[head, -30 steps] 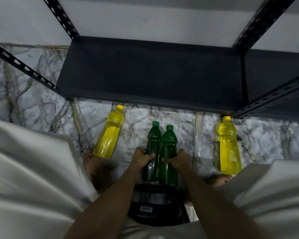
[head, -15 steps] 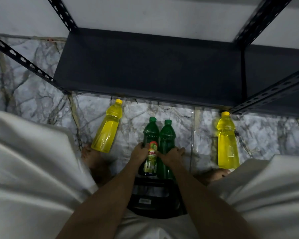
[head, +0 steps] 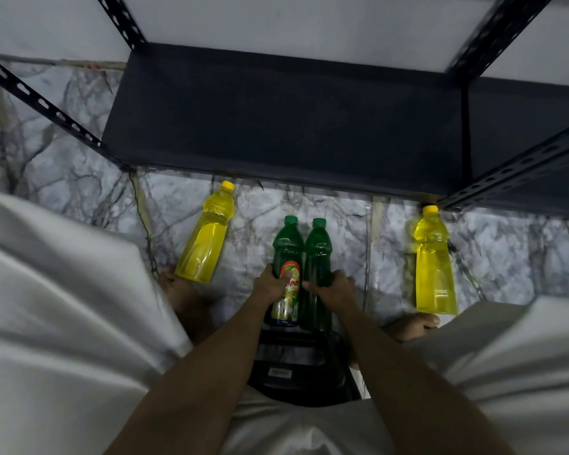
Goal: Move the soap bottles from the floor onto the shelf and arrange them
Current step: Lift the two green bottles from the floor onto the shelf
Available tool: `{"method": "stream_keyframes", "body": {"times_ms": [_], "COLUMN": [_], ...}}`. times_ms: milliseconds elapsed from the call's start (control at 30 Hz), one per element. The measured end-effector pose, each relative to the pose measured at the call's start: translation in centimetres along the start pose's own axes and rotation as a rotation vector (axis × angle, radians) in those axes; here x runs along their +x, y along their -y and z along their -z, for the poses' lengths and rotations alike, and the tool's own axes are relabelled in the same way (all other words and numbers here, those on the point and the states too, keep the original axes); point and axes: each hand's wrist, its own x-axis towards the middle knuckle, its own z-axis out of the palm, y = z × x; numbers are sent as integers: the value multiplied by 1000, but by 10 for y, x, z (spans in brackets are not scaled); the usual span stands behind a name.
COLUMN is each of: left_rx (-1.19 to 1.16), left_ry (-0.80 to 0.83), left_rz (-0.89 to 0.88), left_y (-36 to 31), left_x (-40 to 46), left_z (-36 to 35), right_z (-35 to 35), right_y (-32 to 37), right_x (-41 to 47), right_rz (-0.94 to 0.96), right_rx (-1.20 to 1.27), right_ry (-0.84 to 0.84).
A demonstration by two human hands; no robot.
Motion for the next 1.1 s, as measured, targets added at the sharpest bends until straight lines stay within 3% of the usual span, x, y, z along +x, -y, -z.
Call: {"method": "stream_keyframes", "body": {"times_ms": [167,467,633,833,967,1100], "left_rx": [-34,-299,-247,-204,-146,-261], "left_ry": [14,58,43,72,198,237], "left_rz": [-9,91,86,100,123,91], "left_y": [-2,-10,-6,-4,0,-9], "left_x": [-4,-1,2,8,16,15], "left_z": [2,0,-3,-1,7,17], "right_z": [9,3,8,-30,-11,-1], "right_y": [-1,-6,-4,-35,-5,6], "right_x": [6,10,9,49,23,18], "right_rz": [-103,-44,-188,-135,-146,-167], "right_rx": [173,188,519,492,556,600], "right_ry": [79,121,191,173,170,154]}}
